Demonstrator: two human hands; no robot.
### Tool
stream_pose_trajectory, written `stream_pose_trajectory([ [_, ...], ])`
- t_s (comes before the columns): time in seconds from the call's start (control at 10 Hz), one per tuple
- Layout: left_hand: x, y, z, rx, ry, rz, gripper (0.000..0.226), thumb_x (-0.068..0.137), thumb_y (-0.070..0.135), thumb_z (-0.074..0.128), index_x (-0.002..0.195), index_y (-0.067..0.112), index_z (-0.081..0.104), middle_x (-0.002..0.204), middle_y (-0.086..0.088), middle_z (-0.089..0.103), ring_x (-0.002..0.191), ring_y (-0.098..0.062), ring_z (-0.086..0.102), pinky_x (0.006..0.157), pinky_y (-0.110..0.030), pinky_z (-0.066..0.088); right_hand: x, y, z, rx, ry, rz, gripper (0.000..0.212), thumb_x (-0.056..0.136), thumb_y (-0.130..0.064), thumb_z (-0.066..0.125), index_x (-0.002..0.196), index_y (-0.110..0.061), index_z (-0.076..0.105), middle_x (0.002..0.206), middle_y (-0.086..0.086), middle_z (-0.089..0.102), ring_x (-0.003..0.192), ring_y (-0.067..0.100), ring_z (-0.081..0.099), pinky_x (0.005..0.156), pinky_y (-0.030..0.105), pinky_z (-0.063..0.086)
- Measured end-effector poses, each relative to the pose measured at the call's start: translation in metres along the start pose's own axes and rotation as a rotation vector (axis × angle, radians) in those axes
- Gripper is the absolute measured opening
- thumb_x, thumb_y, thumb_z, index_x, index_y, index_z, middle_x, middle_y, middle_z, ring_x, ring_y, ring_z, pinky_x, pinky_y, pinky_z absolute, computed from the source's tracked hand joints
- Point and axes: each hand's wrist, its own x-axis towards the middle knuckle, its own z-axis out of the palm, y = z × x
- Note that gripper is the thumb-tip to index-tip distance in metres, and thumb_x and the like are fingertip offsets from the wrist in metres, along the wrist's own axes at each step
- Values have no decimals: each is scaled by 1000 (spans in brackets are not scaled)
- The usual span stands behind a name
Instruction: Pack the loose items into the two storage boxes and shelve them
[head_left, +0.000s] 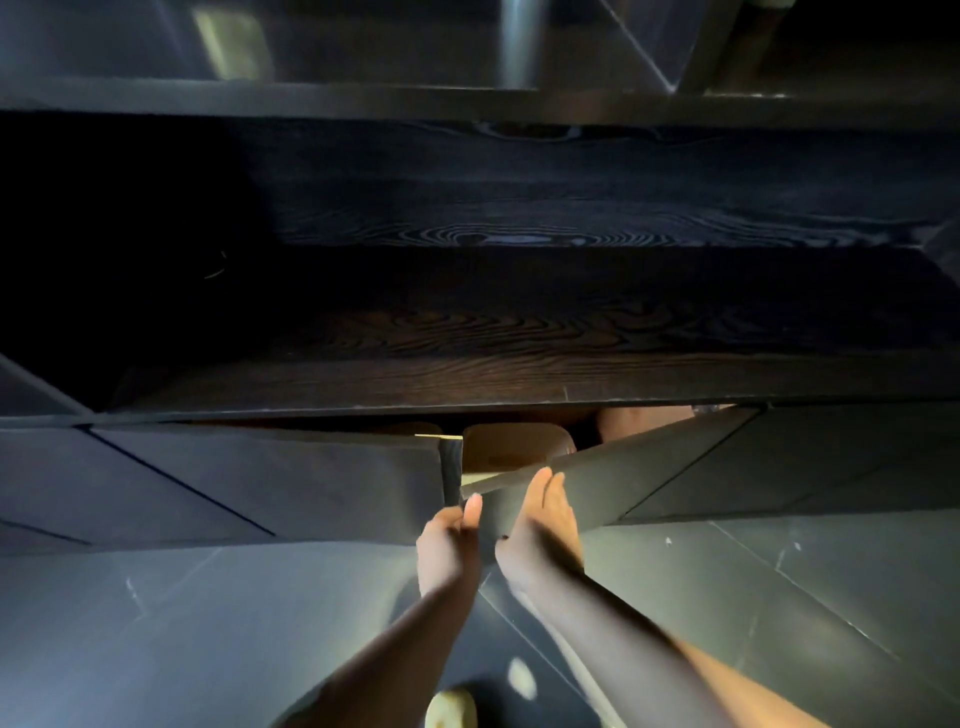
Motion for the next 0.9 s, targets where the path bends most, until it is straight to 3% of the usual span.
stream_pose_trajectory([
  [0.1, 21, 8, -2, -27, 17, -44, 48, 91, 55, 45, 72, 13, 58, 86, -13, 68, 89, -33, 59, 80, -35, 46, 12, -7, -2, -20, -15, -11, 91, 89, -20, 54, 152, -11, -12, 161, 9, -11, 149, 22, 3, 119, 30, 10],
  [0.2, 40, 15, -4, -18, 21, -70, 49, 89, 59, 44, 67, 17, 53, 87, -13, 68, 89, -34, 60, 84, -37, 48, 24, -12, -9, 14, -65, 2, 94, 85, -12, 54, 152, -15, -11, 161, 7, -15, 149, 23, 1, 120, 32, 11],
  [0.3, 56, 26, -1, -16, -6, -92, 53, 90, 59, 42, 80, 12, 63, 93, -12, 69, 94, -34, 63, 88, -39, 49, 36, -20, -14, 67, -89, 10, 99, 80, -10, 57, 153, -18, -9, 160, 7, -16, 148, 25, 4, 119, 34, 14],
  [0.4, 72, 38, 3, -59, -39, -110, 54, 93, 53, 41, 95, 4, 66, 102, -15, 69, 99, -33, 64, 93, -41, 49, 46, -24, -16, 104, -90, -3, 99, 79, -10, 57, 153, -17, -9, 161, 10, -13, 148, 27, 6, 119, 34, 13],
  [0.6, 98, 54, -3, 23, -59, -42, 52, 96, 46, 42, 99, 1, 66, 104, -19, 68, 103, -35, 61, 94, -40, 45, 62, -23, -13, 130, -64, -67, 93, 84, -14, 51, 152, -16, -12, 161, 14, -9, 149, 24, -3, 120, 34, 5],
  [0.7, 96, 51, -4, 36, -60, 0, 49, 95, 47, 43, 100, 3, 64, 101, -13, 68, 102, -33, 60, 90, -35, 43, 61, -19, -15, 121, -87, -95, 98, 79, -10, 52, 152, -19, -14, 161, 11, -10, 149, 21, -5, 120, 35, 5],
  [0.9, 60, 36, -6, 66, -156, 206, 30, 94, 40, 49, 103, 13, 60, 78, 3, 58, 85, -23, 58, 69, -24, 34, 49, 13, -29, 104, -23, -192, 86, 91, -18, 53, 154, -25, -7, 162, 3, -3, 149, 13, -4, 120, 35, 1],
])
